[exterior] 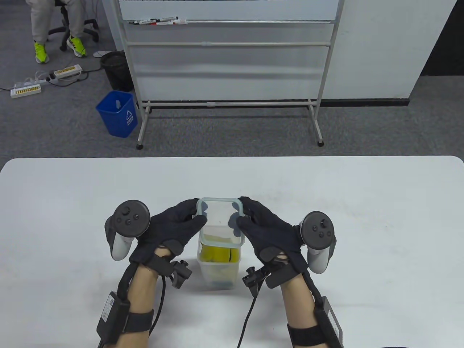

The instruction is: Squeeze sponges into plastic airtight container

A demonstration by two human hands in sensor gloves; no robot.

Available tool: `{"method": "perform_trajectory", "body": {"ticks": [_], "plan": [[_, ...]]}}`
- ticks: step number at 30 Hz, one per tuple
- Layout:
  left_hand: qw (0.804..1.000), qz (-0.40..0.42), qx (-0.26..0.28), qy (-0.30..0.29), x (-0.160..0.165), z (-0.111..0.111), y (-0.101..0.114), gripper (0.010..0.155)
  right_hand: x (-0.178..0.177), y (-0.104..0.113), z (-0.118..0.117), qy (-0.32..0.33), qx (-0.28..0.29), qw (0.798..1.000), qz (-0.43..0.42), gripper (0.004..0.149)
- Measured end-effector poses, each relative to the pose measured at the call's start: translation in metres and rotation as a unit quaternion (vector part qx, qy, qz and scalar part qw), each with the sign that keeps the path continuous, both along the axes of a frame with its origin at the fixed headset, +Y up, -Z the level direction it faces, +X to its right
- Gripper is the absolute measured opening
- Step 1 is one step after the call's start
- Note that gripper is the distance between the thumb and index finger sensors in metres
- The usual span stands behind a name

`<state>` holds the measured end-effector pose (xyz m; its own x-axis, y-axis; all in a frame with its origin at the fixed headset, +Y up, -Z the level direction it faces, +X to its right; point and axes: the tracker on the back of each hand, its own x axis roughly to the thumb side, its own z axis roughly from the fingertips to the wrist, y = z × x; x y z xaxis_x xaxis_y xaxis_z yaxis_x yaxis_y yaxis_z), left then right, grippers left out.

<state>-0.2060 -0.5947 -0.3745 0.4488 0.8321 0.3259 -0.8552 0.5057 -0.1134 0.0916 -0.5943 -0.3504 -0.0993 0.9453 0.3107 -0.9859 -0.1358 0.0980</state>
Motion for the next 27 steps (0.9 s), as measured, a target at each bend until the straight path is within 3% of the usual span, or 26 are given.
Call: {"method": "perform_trajectory", "body": {"ticks": [4, 10, 15, 27], "plan": [[0.999, -0.029, -0.011, 0.01, 0.001, 0.001, 0.001, 0.054, 0.003, -0.002, -0.001, -0.027, -0.016, 0.999, 0.029, 0.059], [0.996, -0.085, -0.024, 0.034, 0.002, -0.001, -0.002, 0.059, -0.003, -0.001, 0.002, -0.126, 0.013, 0.971, 0.203, 0.063], [0.986, -0.148, -0.068, 0.043, 0.001, -0.008, -0.013, 0.062, -0.015, -0.011, -0.004, -0.124, 0.006, 0.947, 0.298, 0.065], [0.972, -0.201, -0.114, 0.035, 0.005, -0.017, -0.028, 0.063, -0.027, -0.021, -0.01, -0.105, -0.023, 0.913, 0.393, 0.065]]}}
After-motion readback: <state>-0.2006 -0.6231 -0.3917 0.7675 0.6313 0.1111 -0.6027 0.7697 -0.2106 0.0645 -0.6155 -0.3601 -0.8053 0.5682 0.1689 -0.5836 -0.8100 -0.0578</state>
